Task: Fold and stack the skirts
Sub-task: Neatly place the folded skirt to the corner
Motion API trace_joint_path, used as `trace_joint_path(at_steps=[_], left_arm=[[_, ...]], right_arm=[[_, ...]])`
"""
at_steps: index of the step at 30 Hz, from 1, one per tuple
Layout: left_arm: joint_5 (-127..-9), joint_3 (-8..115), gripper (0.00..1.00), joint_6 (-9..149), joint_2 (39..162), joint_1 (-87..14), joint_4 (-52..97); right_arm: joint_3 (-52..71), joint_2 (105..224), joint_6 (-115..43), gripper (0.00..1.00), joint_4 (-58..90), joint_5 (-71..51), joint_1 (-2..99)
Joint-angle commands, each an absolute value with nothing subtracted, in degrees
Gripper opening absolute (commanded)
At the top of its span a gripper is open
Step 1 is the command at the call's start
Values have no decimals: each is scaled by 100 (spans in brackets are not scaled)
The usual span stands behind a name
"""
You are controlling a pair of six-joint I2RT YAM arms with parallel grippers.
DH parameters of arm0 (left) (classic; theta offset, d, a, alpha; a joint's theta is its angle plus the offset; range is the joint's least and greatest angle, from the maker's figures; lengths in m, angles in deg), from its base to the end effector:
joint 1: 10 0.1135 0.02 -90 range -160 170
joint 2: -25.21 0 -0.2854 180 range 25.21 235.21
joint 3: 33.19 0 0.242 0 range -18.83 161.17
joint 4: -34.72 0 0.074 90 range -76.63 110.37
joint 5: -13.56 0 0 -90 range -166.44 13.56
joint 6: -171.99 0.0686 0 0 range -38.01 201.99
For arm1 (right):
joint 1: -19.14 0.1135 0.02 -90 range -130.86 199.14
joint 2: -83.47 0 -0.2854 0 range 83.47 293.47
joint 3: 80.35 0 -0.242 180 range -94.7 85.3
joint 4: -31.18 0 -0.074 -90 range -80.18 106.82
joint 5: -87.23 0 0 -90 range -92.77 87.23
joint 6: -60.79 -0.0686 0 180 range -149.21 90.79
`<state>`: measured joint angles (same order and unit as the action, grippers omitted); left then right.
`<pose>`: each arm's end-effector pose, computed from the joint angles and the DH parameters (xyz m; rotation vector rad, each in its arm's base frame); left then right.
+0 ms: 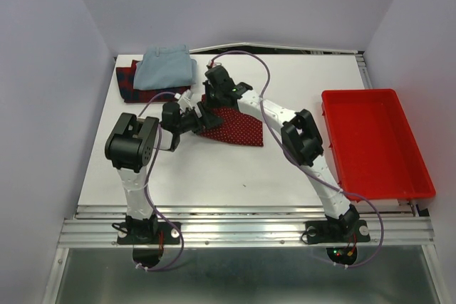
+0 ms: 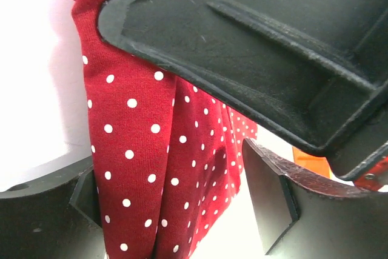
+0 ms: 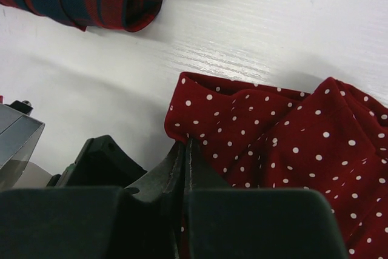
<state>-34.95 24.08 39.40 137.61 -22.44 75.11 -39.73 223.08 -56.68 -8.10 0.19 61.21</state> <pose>0.3695 -0.1280 0.1469 0.0414 1.9727 -1.3109 0.4398 0.3922 0.2068 -0.2676 2.3117 0.5763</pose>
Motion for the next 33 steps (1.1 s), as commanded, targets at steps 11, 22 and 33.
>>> trace_joint_path(at_steps=[11, 22, 33], left_arm=[[-3689, 2564, 78, 3532, 14360, -2344, 7381], [-4312, 2766, 18, 4287, 14079, -2327, 6022], [-6014, 4171, 0, 6525, 13719, -2579, 3164]], right_arm=[[-4127, 21812, -5945, 1, -691, 92, 6116], [-4065, 21645, -5875, 16, -673, 215, 5949], [-3566, 20987, -5242, 100, -647, 1033, 5213]])
